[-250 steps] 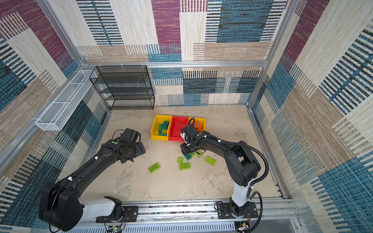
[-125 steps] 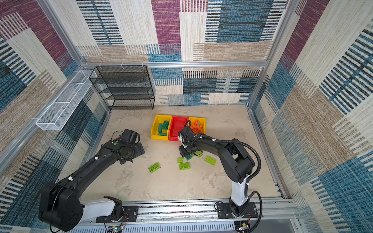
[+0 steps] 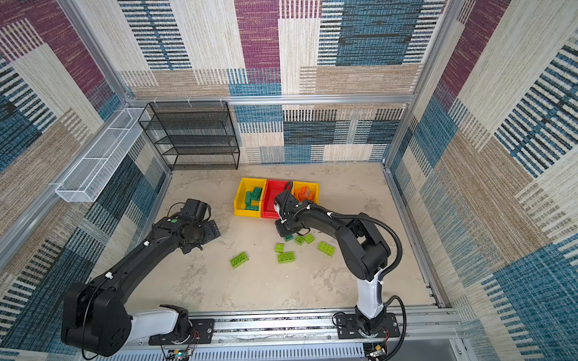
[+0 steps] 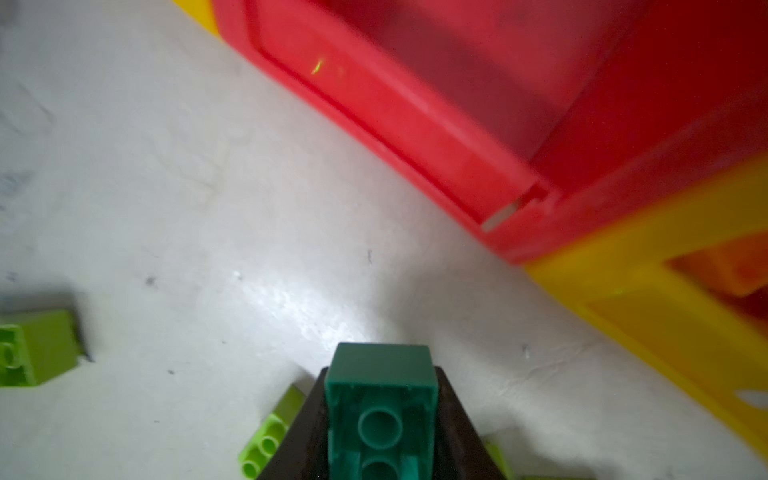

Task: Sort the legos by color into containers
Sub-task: 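Carry the dark-green brick with the right gripper into the yellow bin nearest the left arm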

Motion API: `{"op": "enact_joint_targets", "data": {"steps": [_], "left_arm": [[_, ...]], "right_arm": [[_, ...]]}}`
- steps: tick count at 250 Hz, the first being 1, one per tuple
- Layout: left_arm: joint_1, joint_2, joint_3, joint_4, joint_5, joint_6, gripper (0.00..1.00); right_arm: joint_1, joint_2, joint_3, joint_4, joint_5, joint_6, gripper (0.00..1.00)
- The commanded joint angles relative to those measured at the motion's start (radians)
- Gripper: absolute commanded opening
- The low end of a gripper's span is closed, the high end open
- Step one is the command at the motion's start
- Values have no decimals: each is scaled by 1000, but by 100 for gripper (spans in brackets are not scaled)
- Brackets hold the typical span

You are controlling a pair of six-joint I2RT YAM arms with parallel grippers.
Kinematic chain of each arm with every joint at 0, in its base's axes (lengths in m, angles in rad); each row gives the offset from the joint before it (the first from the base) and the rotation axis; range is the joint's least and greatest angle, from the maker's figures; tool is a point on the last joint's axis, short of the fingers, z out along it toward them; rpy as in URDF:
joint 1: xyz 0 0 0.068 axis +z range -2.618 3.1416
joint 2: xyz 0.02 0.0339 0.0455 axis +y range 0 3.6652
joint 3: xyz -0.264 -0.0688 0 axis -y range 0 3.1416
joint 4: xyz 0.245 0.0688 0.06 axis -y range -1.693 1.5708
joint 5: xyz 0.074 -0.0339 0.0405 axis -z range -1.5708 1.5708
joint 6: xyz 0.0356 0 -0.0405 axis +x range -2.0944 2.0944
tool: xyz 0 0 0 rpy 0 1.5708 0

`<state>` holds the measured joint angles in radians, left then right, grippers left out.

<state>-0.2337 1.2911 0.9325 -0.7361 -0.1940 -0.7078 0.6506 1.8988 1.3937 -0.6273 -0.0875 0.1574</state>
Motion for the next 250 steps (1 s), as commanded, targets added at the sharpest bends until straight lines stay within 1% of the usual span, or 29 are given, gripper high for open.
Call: {"op": "enact_joint_targets", "data": {"steps": [1, 42, 67, 98, 137, 157, 179, 202, 209, 217, 222, 232, 236, 243, 250], "left_arm": [[17, -15, 5, 11, 20, 46, 94], [32, -24, -5, 9, 46, 58, 94], [31, -28, -14, 3, 72, 59, 94], [32, -39, -32, 4, 115, 63, 94], [31, -46, -38, 0, 158, 88, 94], [31, -44, -35, -6, 180, 108, 94], [30, -45, -34, -10, 195, 127, 94], [30, -51, -36, -10, 223, 152, 93], [28, -51, -40, -5, 238, 159, 93], [27, -51, -45, -1, 250, 166, 93], [27, -50, -47, -2, 254, 168, 93], [22, -46, -50, -2, 264, 174, 94], [23, -43, -53, -1, 269, 175, 93], [19, -37, -56, -2, 278, 177, 93], [16, -27, -58, -3, 289, 179, 93]], "right_arm": [[0, -1, 139, -44, -32, 29, 31], [-2, 99, 408, -73, -102, 39, 31], [0, 181, 535, -67, -142, 43, 31], [0, 267, 622, -20, -201, 45, 32], [0, 363, 692, 49, -236, 49, 32], [0, 412, 741, 65, -235, 50, 33], [0, 479, 826, 52, -224, 42, 33], [0, 575, 962, -8, -211, 31, 34], [0, 603, 1006, -28, -209, 31, 37], [-1, 632, 1050, -50, -203, 32, 45], [-3, 644, 1068, -60, -199, 35, 52], [-6, 652, 1077, -62, -205, 43, 73], [-9, 649, 1072, -59, -209, 46, 79], [-12, 639, 1059, -50, -214, 49, 87], [-13, 624, 1045, -45, -213, 51, 92]]}}
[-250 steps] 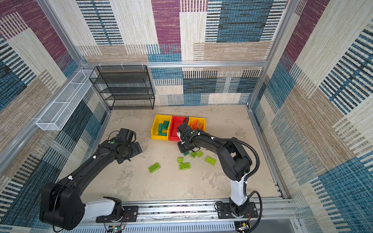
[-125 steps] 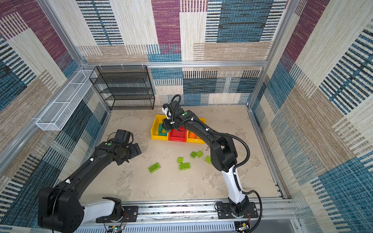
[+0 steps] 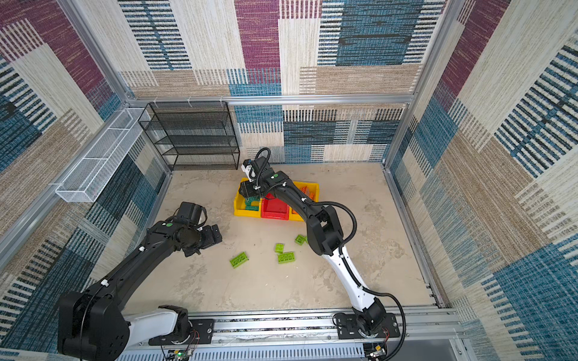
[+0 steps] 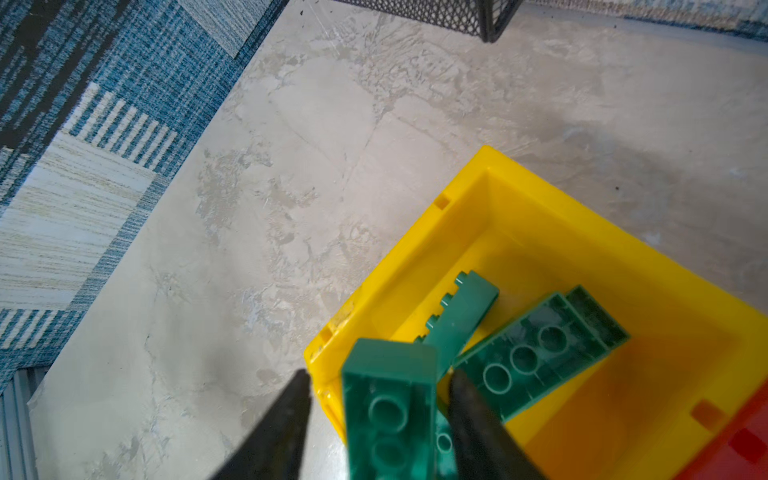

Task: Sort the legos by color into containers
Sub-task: 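Carry the dark-green brick with the right gripper into the yellow bin nearest the left arm, then grasp a lime-green 2x3 brick with the left gripper while the right arm withdraws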

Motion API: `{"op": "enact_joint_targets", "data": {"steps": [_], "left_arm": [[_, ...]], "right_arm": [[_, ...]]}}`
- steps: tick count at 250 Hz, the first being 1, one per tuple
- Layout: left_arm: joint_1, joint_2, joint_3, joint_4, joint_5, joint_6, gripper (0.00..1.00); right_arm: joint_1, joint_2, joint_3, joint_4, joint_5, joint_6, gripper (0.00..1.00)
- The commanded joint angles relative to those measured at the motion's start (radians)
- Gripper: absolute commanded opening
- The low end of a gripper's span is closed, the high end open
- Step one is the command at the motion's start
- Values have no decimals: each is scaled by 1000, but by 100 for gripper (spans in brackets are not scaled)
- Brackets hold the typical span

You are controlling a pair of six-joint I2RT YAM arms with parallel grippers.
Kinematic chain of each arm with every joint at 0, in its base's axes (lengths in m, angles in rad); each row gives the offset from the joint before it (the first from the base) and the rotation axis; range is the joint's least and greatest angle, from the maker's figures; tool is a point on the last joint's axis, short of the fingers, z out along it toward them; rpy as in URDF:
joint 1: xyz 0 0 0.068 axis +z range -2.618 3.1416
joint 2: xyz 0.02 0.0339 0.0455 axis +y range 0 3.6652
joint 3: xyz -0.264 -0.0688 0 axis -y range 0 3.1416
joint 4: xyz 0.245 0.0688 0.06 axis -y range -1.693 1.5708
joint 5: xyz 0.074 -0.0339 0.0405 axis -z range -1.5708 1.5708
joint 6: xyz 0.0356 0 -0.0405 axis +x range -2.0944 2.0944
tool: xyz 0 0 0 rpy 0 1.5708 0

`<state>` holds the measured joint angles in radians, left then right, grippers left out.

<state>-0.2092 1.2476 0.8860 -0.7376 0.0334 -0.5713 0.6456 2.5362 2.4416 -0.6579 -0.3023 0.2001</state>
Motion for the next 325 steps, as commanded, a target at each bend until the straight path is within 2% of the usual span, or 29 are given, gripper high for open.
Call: {"op": "enact_joint_targets", "data": {"steps": [1, 22, 53, 114, 153, 180, 209, 233, 256, 300, 325], "left_arm": [[-9, 18, -11, -1, 62, 44, 93], [-40, 46, -13, -1, 66, 55, 93], [-133, 75, 1, 0, 18, 106, 93], [-324, 165, 33, 35, -76, 226, 91], [-372, 231, 31, 65, -91, 248, 90], [-392, 269, 27, 84, -95, 245, 90], [-407, 325, 35, 87, -88, 239, 85], [-422, 352, 26, 101, -73, 220, 77], [-433, 372, 19, 90, -108, 187, 68], [-435, 387, 77, 28, -168, 166, 37], [-435, 416, 184, -23, -189, 177, 33]], "right_arm": [[-9, -15, -4, -14, 2, 8, 92], [-17, -71, -49, -11, 5, 4, 100], [-45, -190, -154, -30, -16, 17, 100], [-127, -545, -595, 36, -81, 68, 100], [-163, -723, -786, 43, -72, 63, 100], [-179, -801, -866, 38, -59, 59, 100], [-192, -870, -932, 44, -57, 64, 100], [-200, -913, -966, 42, -54, 63, 100], [-208, -948, -991, 40, -50, 61, 100], [-226, -1015, -1037, 34, -40, 65, 100], [-234, -1053, -1054, 22, -25, 69, 100]]}}
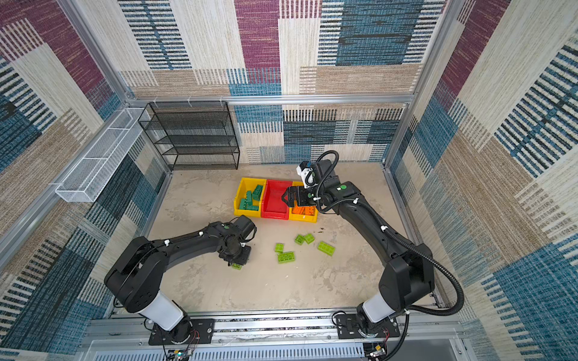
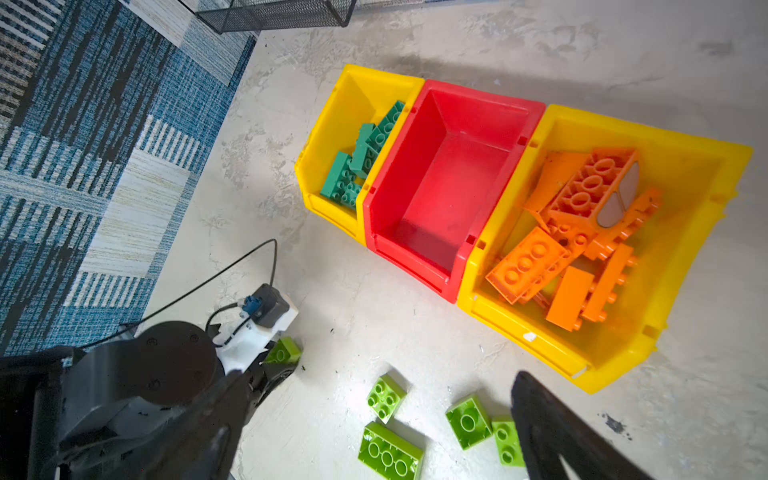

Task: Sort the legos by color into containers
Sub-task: 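Grasp a lime-green 2x3 brick with the left gripper while the right arm withdraws, then drop the lime-green brick into the red bin with the left gripper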

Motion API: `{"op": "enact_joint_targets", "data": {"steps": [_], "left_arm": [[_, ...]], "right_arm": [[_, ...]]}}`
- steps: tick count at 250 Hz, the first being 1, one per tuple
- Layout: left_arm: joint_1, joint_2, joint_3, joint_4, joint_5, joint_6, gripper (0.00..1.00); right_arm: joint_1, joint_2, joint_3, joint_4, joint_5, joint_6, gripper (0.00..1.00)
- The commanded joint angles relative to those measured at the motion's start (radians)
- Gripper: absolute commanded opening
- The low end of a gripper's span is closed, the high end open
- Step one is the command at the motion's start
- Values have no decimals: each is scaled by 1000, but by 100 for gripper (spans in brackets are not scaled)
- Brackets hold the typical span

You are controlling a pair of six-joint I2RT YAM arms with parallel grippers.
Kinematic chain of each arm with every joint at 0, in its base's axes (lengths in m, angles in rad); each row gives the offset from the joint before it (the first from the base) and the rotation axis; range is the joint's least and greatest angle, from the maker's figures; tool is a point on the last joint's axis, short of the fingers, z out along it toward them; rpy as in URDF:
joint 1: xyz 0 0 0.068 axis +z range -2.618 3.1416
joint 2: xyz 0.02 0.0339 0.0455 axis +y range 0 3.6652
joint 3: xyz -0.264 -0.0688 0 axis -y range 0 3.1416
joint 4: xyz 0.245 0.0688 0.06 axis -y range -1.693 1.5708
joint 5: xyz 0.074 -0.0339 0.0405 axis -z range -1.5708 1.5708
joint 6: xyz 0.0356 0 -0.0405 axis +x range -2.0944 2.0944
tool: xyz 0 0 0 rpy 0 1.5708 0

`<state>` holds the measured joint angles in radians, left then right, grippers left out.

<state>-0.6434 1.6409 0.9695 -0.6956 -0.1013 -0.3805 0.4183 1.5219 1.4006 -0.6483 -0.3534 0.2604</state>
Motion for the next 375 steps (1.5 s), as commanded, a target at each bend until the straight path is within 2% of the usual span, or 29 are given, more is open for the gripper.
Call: {"op": "enact_joint_targets", "data": {"steps": [1, 59, 111, 170, 189, 217, 234, 258, 303, 331, 375], "left_arm": [[-1, 25, 105, -67, -55, -13, 33], [16, 223, 531, -165, -87, 61, 32], [53, 483, 942, -226, -46, 97, 32], [90, 736, 1323, -289, -5, 98, 37], [107, 799, 1423, -308, 13, 83, 45], [129, 860, 1538, -357, 62, 64, 74], [132, 849, 1532, -366, 82, 63, 83], [128, 781, 1443, -351, 110, 53, 84], [99, 503, 1045, -184, 110, 5, 84], [68, 354, 832, -116, 86, -66, 84], [-10, 242, 598, -82, 28, -187, 84]], "right_arm": [[-7, -41, -14, 12, 26, 9, 100], [-34, -141, -63, -7, 61, 37, 100], [-48, -216, -131, -13, 99, 67, 100], [-63, -255, -189, -15, 136, 112, 100], [-64, -262, -183, -31, 155, 122, 100], [-67, -269, -164, -58, 178, 129, 100], [-67, -275, -154, -66, 184, 134, 100], [-68, -276, -147, -73, 183, 142, 100], [-68, -293, -172, -75, 170, 141, 100], [-67, -309, -202, -74, 169, 133, 100], [-68, -324, -230, -74, 163, 125, 100]]}}
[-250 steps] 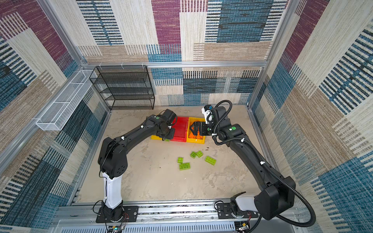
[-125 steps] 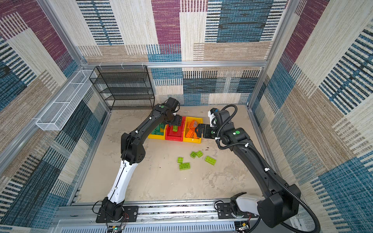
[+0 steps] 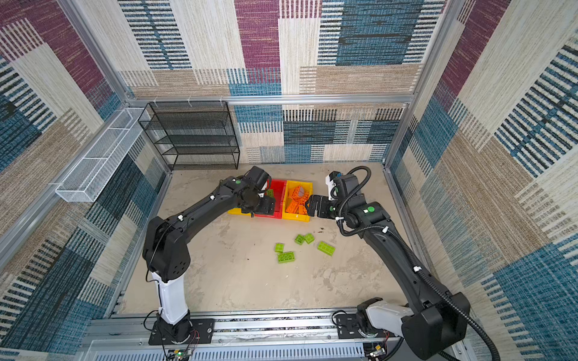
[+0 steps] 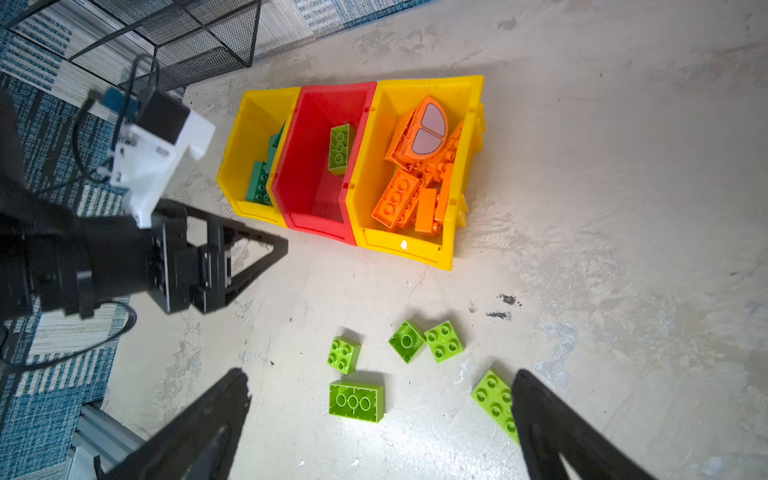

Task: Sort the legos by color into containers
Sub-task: 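Drop the lime-green brick into the red bin with the left gripper, then grasp a lime-green 2x2 brick with the left gripper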

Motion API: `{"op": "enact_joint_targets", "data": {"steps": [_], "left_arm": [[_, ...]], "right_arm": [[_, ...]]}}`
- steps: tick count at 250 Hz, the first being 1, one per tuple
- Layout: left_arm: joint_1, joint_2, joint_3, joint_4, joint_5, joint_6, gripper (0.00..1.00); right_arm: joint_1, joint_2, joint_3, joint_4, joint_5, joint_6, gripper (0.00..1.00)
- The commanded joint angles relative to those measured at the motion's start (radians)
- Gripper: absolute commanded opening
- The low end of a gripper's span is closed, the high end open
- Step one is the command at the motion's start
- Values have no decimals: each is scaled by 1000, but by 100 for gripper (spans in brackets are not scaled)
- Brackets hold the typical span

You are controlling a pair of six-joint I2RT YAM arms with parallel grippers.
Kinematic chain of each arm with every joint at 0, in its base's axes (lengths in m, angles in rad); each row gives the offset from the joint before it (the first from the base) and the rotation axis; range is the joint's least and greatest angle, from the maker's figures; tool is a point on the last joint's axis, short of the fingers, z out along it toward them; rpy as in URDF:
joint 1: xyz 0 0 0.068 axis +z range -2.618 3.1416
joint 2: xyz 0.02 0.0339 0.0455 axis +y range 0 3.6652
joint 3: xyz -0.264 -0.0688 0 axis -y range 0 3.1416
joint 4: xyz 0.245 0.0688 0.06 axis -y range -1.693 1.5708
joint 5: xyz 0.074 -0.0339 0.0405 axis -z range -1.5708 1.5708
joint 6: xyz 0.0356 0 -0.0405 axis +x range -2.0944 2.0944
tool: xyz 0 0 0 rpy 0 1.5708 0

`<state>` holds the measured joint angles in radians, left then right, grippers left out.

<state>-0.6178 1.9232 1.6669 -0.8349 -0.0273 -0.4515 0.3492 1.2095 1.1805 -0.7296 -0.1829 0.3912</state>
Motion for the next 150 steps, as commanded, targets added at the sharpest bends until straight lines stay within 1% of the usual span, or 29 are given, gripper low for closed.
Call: {"op": "enact_joint_targets", "data": {"steps": [1, 38, 98, 127, 150], "left_arm": [[-41, -41, -102, 57, -46, -119, 84], [-100, -22, -162, 82, -38, -173, 84], [-191, 76, -140, 92, -25, -187, 83], [-213, 107, -151, 83, -37, -196, 81], [-216, 115, -171, 88, -40, -208, 76]], "right_arm": [[1, -11, -11, 7, -8, -6, 100], [1, -22, -18, 3, -16, -19, 100], [1, -43, -18, -28, -2, -36, 100], [0, -60, -17, -45, 11, -42, 100], [1, -67, -21, -60, 16, -46, 100]]}}
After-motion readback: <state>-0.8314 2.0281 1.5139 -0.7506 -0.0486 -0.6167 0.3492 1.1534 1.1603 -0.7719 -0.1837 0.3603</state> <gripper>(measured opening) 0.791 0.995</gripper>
